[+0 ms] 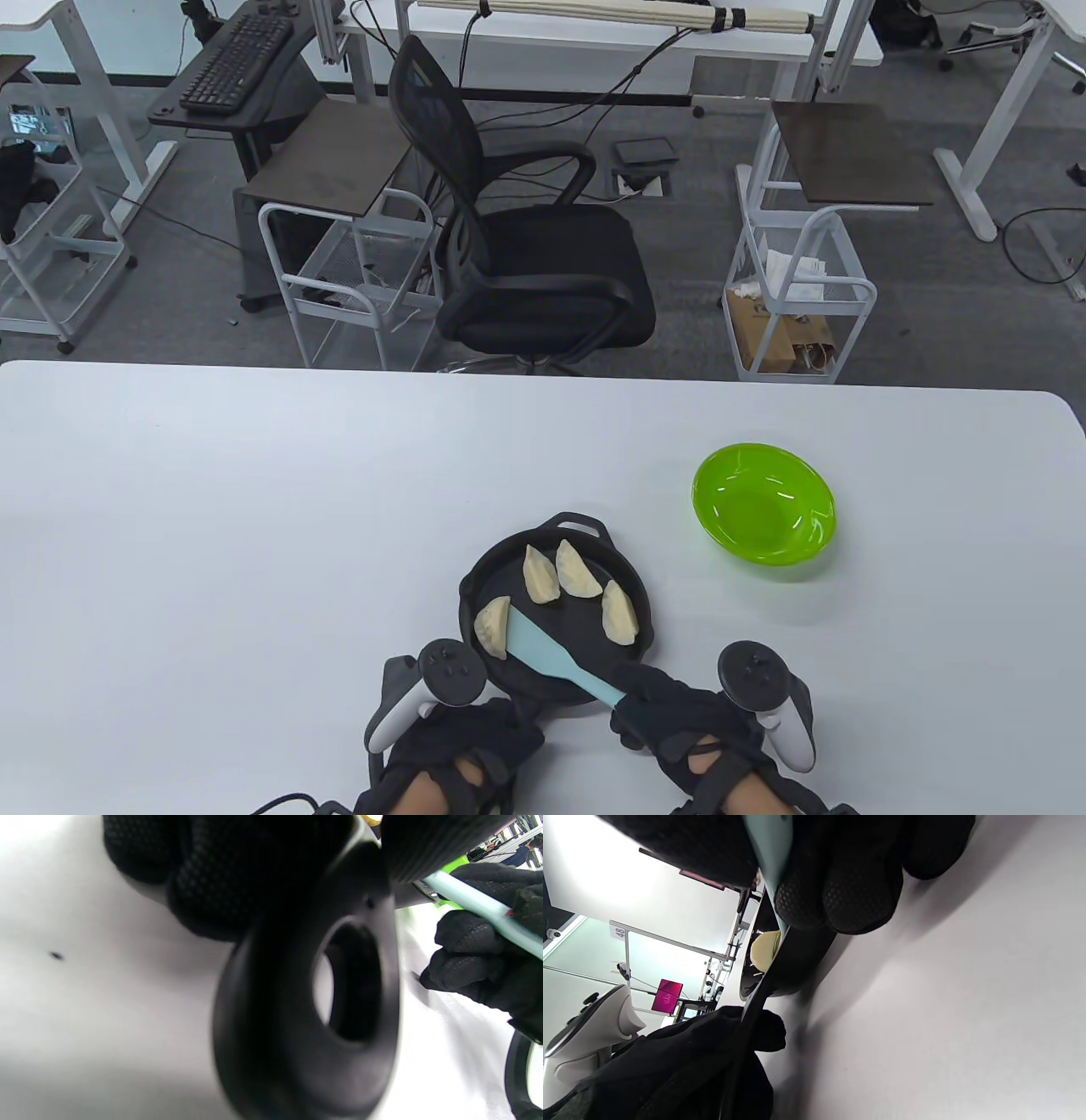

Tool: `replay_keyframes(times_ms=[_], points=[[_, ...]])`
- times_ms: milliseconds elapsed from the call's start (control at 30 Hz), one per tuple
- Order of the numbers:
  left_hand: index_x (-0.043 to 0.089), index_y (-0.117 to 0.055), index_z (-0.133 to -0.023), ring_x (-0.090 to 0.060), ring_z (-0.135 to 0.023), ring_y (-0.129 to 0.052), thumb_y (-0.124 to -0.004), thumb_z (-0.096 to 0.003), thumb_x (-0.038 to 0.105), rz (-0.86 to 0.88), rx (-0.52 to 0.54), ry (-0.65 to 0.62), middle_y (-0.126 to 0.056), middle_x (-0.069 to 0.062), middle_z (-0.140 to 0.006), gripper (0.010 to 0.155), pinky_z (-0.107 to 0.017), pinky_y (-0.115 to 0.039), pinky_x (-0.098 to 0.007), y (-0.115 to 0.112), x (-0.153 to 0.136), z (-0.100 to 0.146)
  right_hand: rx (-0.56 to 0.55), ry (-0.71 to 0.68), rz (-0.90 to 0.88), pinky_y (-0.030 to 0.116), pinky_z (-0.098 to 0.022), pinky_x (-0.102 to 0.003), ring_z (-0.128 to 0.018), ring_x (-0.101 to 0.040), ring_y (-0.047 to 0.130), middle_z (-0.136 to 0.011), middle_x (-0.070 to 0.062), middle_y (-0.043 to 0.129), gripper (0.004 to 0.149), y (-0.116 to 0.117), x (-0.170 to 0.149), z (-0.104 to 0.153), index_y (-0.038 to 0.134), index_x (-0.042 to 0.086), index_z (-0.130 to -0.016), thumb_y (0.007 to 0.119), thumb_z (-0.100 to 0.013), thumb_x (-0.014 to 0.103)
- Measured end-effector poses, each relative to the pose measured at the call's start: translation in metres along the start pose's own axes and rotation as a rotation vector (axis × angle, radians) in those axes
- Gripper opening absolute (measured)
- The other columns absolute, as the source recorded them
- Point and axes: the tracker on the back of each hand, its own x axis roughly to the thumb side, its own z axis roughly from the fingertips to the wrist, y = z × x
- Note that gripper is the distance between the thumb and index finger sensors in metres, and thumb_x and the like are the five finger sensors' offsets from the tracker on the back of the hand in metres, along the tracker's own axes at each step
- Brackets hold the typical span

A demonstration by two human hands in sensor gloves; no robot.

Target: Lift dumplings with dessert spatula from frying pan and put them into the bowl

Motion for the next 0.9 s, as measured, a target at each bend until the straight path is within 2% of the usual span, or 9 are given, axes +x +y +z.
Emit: replay_keyframes(times_ms=[100, 900], points=[[0.019, -0.068, -0.096, -0.018, -0.035, -0.102, -0.075, -0.0473, 0.064, 0.001, -0.006, 0.002, -0.107, 0.008, -0.053, 0.067, -0.049, -0.079, -0.046, 0.0002, -0.0004, -0.0001, 0.04, 0.02, -0.01, 0.056, -0.07, -0.059, -0.072, -0.041, 0.083, -0.091, -0.015, 0.078, 0.058, 0.0015, -0.0023, -0.0014, 0.051, 0.011, -0.106, 0.074, -0.058, 0.034], [0.019, -0.068, -0.097, -0.019, -0.038, -0.103, -0.074, -0.0471, 0.066, 0.016, -0.028, -0.004, -0.108, 0.006, -0.057, 0.069, -0.049, -0.078, -0.045, 0.0011, -0.0014, -0.001, 0.024, 0.041, -0.132, 0.057, -0.07, -0.06, -0.074, -0.039, 0.084, -0.093, -0.015, 0.077, 0.056, -0.0005, -0.0042, -0.0002, 0.053, 0.013, -0.106, 0.072, -0.058, 0.032]])
